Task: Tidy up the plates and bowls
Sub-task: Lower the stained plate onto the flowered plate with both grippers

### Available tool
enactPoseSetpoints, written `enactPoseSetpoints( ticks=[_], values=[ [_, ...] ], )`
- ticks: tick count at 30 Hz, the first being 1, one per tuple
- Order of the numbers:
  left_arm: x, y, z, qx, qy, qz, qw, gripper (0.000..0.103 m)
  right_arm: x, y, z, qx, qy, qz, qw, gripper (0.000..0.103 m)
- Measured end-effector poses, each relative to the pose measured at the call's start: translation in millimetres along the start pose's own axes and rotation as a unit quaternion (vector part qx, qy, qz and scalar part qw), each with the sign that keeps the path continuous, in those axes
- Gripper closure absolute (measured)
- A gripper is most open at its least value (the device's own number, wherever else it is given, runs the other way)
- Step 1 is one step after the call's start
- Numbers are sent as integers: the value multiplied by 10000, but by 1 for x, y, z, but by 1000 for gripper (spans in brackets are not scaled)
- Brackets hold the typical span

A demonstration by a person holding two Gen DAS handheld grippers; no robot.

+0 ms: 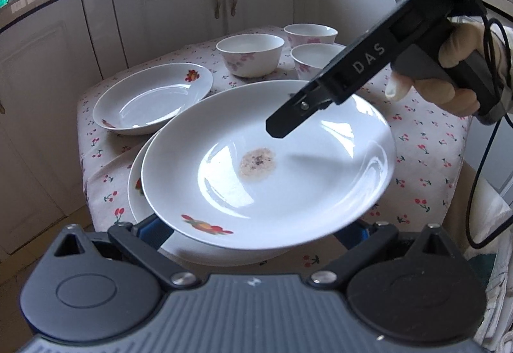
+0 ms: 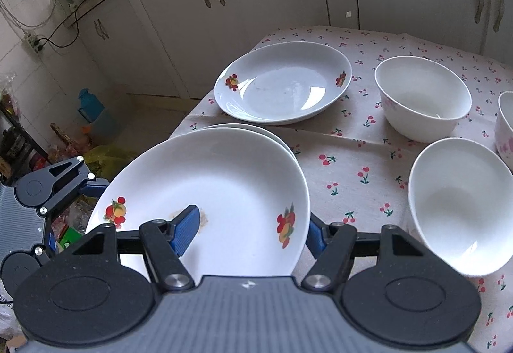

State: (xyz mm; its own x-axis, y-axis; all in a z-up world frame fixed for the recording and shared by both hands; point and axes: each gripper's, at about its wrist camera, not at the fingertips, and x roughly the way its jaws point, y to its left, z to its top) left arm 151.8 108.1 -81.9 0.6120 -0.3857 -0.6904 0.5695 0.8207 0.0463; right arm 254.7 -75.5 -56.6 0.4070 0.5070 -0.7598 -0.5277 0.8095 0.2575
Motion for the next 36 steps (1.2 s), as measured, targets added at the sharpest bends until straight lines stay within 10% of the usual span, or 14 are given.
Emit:
enactPoseSetpoints(
  ticks=[36],
  values=[
    [18, 7, 5, -131, 410, -296, 9986, 0, 1, -3, 1, 327, 156, -111, 9993, 30]
  ],
)
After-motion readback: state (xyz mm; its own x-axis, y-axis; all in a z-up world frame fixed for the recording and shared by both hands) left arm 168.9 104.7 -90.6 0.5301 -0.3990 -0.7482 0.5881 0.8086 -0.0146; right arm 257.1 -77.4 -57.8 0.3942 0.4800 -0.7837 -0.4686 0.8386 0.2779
